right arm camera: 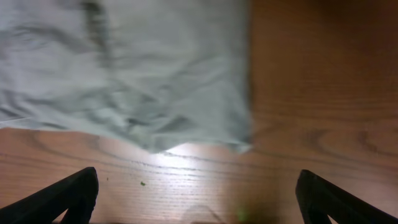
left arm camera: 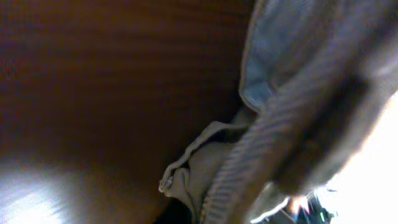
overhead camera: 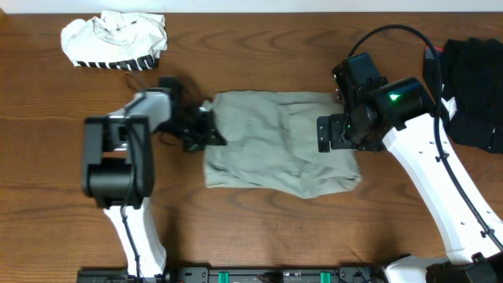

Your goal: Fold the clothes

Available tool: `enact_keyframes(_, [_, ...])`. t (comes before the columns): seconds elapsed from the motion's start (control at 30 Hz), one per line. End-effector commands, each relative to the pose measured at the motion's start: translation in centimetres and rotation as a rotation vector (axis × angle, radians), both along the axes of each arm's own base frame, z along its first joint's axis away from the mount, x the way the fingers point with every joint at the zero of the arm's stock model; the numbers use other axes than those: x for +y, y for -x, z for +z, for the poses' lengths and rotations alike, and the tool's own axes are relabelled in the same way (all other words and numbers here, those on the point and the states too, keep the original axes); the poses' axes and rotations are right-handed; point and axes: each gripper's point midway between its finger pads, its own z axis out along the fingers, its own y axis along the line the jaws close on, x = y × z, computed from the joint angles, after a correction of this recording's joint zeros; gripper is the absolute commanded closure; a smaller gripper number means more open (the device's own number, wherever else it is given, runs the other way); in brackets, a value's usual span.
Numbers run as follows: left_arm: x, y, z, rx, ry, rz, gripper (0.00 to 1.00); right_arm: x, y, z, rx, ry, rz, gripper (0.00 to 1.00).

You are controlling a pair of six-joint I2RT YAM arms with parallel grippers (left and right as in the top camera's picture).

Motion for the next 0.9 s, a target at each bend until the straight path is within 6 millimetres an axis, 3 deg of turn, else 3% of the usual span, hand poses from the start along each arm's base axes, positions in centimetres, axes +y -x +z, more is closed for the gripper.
enact_keyframes(0.0, [6.8, 0.5, -0.4, -0.010, -0.294, 0.042, 0.94, -0.5, -0.3, 0.0, -0.027, 0.017, 0.003, 0.01])
enact_keyframes(0.13, [9.5, 0.6, 3.3, -0.063, -0.389, 0.083, 0.94, -0.1, -1.1, -0.9, -0.050, 0.007, 0.003, 0.01])
enact_keyframes(0.33, [10.3, 1.7, 9.0, -0.141, -0.469, 0.119, 0.94, 0.5, -2.5, -4.5, -0.093, -0.012, 0.002, 0.01])
enact_keyframes(0.6, [8.4, 2.6, 14.8, -0.260, -0.463, 0.152, 0.94, 1.9, -4.8, -8.6, -0.186, -0.069, 0.034, 0.01])
enact_keyframes(0.87, [4.2, 3.3, 15.9, -0.261, -0.433, 0.149, 0.94, 5.0, -5.9, -12.3, -0.158, -0.135, 0.086, 0.03])
